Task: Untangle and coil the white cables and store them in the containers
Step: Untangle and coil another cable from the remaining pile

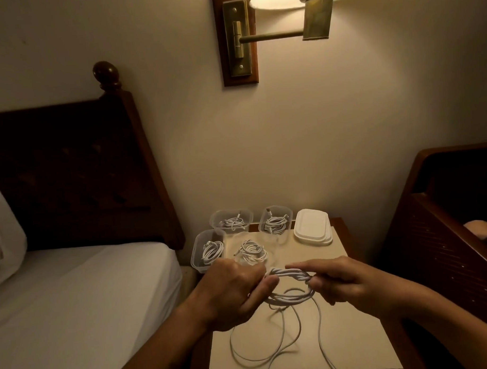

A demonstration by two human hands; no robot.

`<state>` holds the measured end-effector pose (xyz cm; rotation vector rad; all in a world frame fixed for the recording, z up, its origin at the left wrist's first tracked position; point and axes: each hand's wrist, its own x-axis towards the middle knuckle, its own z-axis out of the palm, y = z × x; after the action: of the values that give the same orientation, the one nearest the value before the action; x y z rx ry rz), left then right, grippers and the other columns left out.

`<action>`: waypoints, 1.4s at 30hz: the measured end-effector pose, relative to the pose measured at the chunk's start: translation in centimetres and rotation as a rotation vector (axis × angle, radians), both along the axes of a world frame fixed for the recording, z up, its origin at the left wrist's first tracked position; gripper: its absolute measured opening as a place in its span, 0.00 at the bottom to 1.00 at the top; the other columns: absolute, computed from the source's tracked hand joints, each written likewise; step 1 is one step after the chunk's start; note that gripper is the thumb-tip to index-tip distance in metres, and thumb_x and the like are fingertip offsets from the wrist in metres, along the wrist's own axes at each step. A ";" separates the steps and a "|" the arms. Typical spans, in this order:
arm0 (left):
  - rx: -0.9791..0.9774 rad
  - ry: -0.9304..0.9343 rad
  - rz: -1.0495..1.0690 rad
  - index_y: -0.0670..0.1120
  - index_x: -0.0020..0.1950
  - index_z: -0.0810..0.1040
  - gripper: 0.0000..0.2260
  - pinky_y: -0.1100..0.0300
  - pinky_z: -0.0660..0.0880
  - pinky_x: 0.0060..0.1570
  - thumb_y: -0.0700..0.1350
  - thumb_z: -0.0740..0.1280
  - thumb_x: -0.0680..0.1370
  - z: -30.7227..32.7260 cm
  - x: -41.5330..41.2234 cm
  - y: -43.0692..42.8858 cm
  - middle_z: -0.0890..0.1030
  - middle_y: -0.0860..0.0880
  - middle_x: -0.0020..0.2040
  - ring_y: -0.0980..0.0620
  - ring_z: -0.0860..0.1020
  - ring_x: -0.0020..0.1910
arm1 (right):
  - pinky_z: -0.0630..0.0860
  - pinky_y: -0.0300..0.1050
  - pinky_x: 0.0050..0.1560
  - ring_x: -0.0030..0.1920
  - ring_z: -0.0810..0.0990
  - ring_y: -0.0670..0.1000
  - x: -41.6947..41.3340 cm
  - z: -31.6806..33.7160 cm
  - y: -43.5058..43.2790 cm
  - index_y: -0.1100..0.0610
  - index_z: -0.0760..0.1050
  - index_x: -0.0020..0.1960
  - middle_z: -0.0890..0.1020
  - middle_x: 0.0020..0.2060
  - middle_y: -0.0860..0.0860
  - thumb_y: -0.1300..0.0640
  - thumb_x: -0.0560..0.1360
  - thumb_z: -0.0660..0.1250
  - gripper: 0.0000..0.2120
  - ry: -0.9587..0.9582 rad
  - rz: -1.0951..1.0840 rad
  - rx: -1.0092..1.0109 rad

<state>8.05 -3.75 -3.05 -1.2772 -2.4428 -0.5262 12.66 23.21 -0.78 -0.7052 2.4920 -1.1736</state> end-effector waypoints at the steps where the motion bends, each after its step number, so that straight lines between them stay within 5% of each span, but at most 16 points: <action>1: -0.015 0.014 -0.008 0.50 0.42 0.75 0.20 0.57 0.65 0.27 0.58 0.53 0.87 0.1 -0.2 -0.1 0.72 0.54 0.29 0.55 0.66 0.25 | 0.73 0.38 0.43 0.40 0.74 0.43 0.0 0.2 0.2 0.44 0.72 0.71 0.77 0.38 0.41 0.50 0.84 0.58 0.16 -0.007 0.012 0.003; 7: 0.062 -0.040 0.050 0.51 0.44 0.73 0.19 0.59 0.66 0.28 0.58 0.52 0.87 0.7 -0.3 1.9 0.70 0.56 0.30 0.54 0.68 0.25 | 0.79 0.46 0.48 0.44 0.75 0.48 -0.3 -1.1 0.2 0.42 0.76 0.51 0.77 0.42 0.44 0.44 0.83 0.56 0.10 -0.014 -0.115 -0.084; 13: -0.047 -0.063 -0.012 0.51 0.50 0.71 0.18 0.59 0.65 0.30 0.59 0.48 0.87 0.4 0.1 2.9 0.71 0.56 0.32 0.53 0.69 0.27 | 0.74 0.37 0.41 0.44 0.78 0.41 0.7 -2.4 -0.3 0.44 0.74 0.44 0.79 0.39 0.35 0.42 0.80 0.55 0.13 0.226 -0.311 -0.047; 19: 0.000 -0.225 0.007 0.55 0.49 0.68 0.14 0.52 0.70 0.33 0.60 0.49 0.86 0.3 -0.9 3.0 0.74 0.52 0.34 0.52 0.72 0.30 | 0.76 0.38 0.39 0.44 0.77 0.46 0.2 -1.8 0.2 0.43 0.76 0.45 0.76 0.41 0.41 0.41 0.79 0.58 0.11 0.468 -0.341 -0.012; 24: 0.154 -0.540 0.064 0.53 0.49 0.76 0.12 0.53 0.71 0.37 0.57 0.59 0.85 1.0 -0.8 3.5 0.77 0.51 0.37 0.56 0.72 0.35 | 0.79 0.37 0.40 0.43 0.82 0.45 0.0 -1.7 -0.2 0.46 0.83 0.47 0.83 0.36 0.40 0.47 0.77 0.64 0.09 0.359 -0.484 -0.167; 30: 0.394 -1.064 -0.025 0.46 0.49 0.80 0.09 0.60 0.75 0.33 0.47 0.63 0.85 1.6 -3.0 3.4 0.73 0.51 0.36 0.55 0.73 0.32 | 0.77 0.33 0.39 0.42 0.80 0.35 -1.3 -1.1 -1.8 0.46 0.79 0.63 0.82 0.38 0.35 0.55 0.80 0.65 0.12 0.173 -0.503 -0.370; 33: 0.300 -0.957 0.040 0.45 0.51 0.80 0.09 0.58 0.75 0.34 0.48 0.63 0.84 1.4 -3.4 3.2 0.76 0.49 0.38 0.56 0.73 0.34 | 0.73 0.32 0.34 0.34 0.78 0.39 -2.0 -1.6 -2.1 0.47 0.82 0.53 0.80 0.32 0.40 0.55 0.81 0.65 0.07 0.068 -0.445 -0.330; 36: 0.228 -0.660 0.230 0.52 0.52 0.84 0.08 0.49 0.81 0.41 0.52 0.67 0.82 0.1 -3.2 3.2 0.81 0.54 0.40 0.57 0.78 0.39 | 0.74 0.33 0.34 0.36 0.79 0.41 -2.6 -2.7 -2.9 0.51 0.83 0.47 0.80 0.32 0.45 0.55 0.80 0.67 0.06 0.144 -0.538 -0.303; 40: 0.447 -0.465 0.385 0.55 0.53 0.87 0.06 0.69 0.76 0.41 0.52 0.72 0.79 -1.9 -3.4 2.9 0.85 0.60 0.43 0.64 0.80 0.46 | 0.77 0.45 0.36 0.37 0.79 0.48 -4.7 -4.7 -5.1 0.52 0.84 0.45 0.82 0.33 0.49 0.56 0.80 0.67 0.09 0.269 -0.652 -0.293; 42: 0.508 -0.500 0.437 0.55 0.53 0.86 0.05 0.71 0.74 0.42 0.52 0.71 0.80 -3.8 -4.1 2.6 0.84 0.60 0.45 0.64 0.79 0.47 | 0.76 0.47 0.36 0.35 0.78 0.46 -6.1 -6.2 -6.3 0.51 0.84 0.45 0.82 0.32 0.47 0.56 0.81 0.67 0.09 0.259 -0.671 -0.258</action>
<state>3.97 -1.12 -6.84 -0.4208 -2.5942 -1.3467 6.57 16.88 -6.95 -0.0484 2.9364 -1.7424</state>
